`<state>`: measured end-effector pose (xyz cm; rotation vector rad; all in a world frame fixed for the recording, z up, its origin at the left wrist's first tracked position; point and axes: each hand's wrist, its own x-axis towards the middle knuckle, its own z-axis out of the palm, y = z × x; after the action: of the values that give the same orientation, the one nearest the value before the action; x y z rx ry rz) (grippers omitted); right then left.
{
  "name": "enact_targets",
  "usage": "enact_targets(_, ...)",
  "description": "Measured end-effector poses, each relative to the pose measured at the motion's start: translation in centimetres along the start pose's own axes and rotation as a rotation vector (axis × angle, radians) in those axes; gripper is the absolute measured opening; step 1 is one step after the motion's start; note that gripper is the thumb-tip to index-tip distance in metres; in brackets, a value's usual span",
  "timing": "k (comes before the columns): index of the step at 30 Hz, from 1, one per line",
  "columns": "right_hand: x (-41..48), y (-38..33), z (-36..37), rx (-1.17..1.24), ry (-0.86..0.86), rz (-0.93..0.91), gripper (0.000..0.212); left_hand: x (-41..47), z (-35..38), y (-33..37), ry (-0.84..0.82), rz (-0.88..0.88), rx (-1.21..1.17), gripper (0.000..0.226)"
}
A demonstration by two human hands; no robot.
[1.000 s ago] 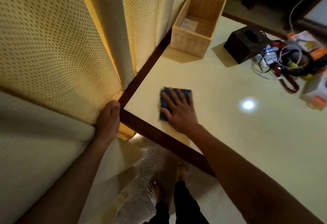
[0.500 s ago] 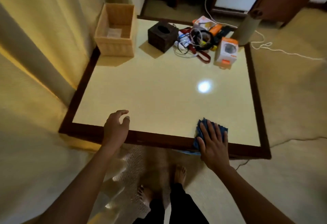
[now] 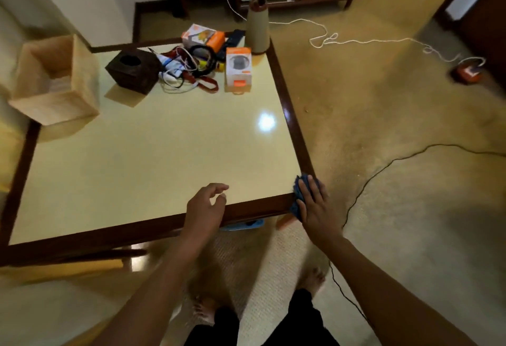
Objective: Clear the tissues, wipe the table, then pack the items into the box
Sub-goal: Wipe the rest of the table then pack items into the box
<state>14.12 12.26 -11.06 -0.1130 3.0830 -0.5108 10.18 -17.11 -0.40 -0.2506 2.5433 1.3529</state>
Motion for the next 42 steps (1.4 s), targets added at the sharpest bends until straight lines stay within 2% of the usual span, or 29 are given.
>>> enact_targets(2,-0.2,1.3,-0.9,0.082,-0.037,-0.064,0.056,-0.1,3.2,2.2,-0.031,0.002,0.011,0.023)
enact_targets(5,-0.8,5.4,-2.1,0.171,-0.212,0.024,0.079,0.1,9.5,6.8,-0.066,0.008,-0.008,0.023)
enact_targets(7,-0.8,8.1,-2.9,0.171,-0.269,0.039,0.079,0.4,12.9,9.9,-0.079,0.023,-0.022,0.024)
enact_targets(9,-0.7,10.9,-4.8,0.214,-0.3,0.061,0.069,0.8,16.1,13.1,-0.11,0.033,-0.042,0.025)
enact_targets(11,-0.2,13.1,-7.6,0.313,-0.291,0.118,0.055,1.5,18.6,16.1,-0.148,0.044,-0.05,0.026)
enact_targets(14,0.6,16.2,-12.3,0.45,-0.178,0.217,0.04,2.5,22.1,20.2,-0.186,0.052,-0.078,0.026)
enact_targets(20,3.4,20.5,-21.8,0.663,0.02,0.337,0.034,4.6,26.5,26.9,-0.264,0.116,-0.049,0.024)
enact_targets(28,9.3,23.8,-32.4,0.875,0.276,0.411,0.02,9.6,28.5,36.2,-0.312,0.152,-0.21,0.018)
enact_targets(31,13.0,24.4,-36.1,0.947,0.335,0.43,0.017,12.7,28.5,40.3,-0.357,0.199,-0.282,0.026)
enact_targets(37,23.6,24.8,-43.0,1.196,0.317,0.363,0.02,21.5,26.3,49.8,-0.452,0.379,-0.477,0.027)
enact_targets(42,35.3,24.9,-48.4,1.359,0.258,0.293,0.023,30.7,21.9,57.6,-0.399,0.505,-0.518,0.018)
